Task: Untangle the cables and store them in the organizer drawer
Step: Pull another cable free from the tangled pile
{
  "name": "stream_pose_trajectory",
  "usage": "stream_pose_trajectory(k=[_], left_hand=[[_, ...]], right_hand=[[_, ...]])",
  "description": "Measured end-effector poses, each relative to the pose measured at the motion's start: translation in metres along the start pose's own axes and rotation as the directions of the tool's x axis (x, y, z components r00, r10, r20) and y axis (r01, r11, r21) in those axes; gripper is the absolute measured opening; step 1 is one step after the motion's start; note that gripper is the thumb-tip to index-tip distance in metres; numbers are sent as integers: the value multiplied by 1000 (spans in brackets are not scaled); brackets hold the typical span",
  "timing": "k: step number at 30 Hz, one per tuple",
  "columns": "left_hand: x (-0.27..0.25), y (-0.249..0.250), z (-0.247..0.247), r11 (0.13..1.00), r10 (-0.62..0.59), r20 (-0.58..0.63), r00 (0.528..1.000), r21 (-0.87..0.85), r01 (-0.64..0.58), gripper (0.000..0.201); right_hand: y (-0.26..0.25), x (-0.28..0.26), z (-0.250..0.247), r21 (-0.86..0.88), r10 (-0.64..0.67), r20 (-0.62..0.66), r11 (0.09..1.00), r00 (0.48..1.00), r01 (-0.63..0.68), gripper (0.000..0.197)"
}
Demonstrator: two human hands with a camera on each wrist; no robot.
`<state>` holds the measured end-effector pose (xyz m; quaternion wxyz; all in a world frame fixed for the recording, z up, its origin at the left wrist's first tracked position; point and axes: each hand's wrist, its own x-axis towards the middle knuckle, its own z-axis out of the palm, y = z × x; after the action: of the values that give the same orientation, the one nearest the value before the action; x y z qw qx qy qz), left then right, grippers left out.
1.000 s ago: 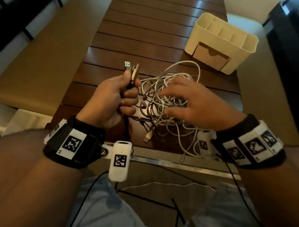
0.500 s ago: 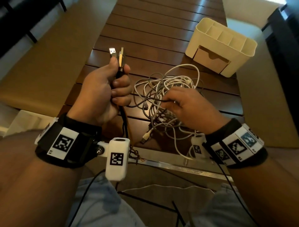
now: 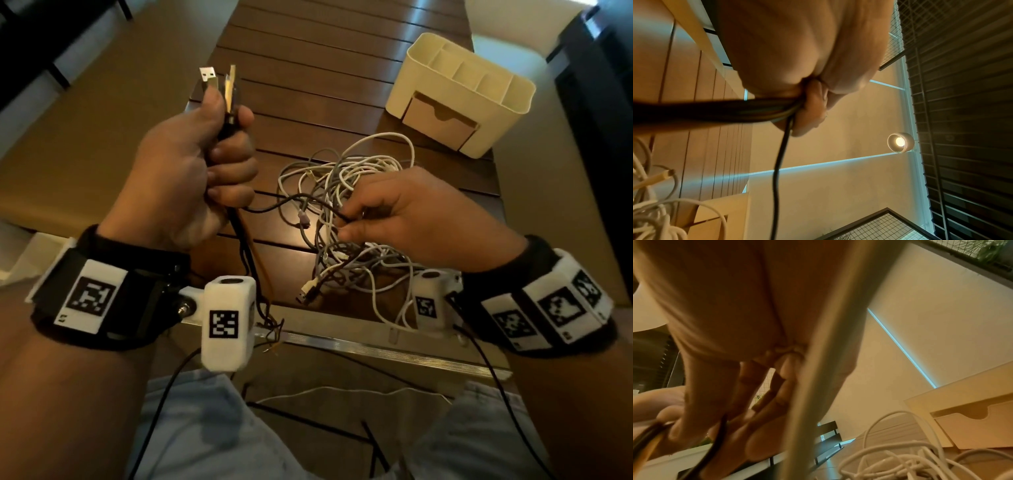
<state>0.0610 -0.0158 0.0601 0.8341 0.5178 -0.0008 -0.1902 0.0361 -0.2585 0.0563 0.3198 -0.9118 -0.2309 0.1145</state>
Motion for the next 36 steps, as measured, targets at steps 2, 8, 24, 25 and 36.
stream_pose_trajectory(k=[2, 8, 24, 25, 36], left_hand=[[-2, 2, 0, 1000, 7, 5, 1000, -3, -7, 36], [-6, 4, -1, 990, -141, 41, 989, 30, 140, 35], [-4, -67, 31, 938, -265, 306, 914, 303, 171, 19], [-3, -65, 29, 947, -252, 284, 925, 270, 175, 19], [1, -55, 12, 964, -152, 198, 968, 247, 101, 27]], right_hand=[[1, 0, 3, 13, 45, 79, 999, 996, -46, 13], [11, -5, -1, 94, 149, 96, 983, 984, -158, 34], [20, 4, 6, -196, -280, -785, 959, 554, 206, 16], [20, 6, 7, -229, -311, -797, 949, 518, 218, 16], [16, 9, 12, -226, 378, 418, 924, 826, -308, 10]])
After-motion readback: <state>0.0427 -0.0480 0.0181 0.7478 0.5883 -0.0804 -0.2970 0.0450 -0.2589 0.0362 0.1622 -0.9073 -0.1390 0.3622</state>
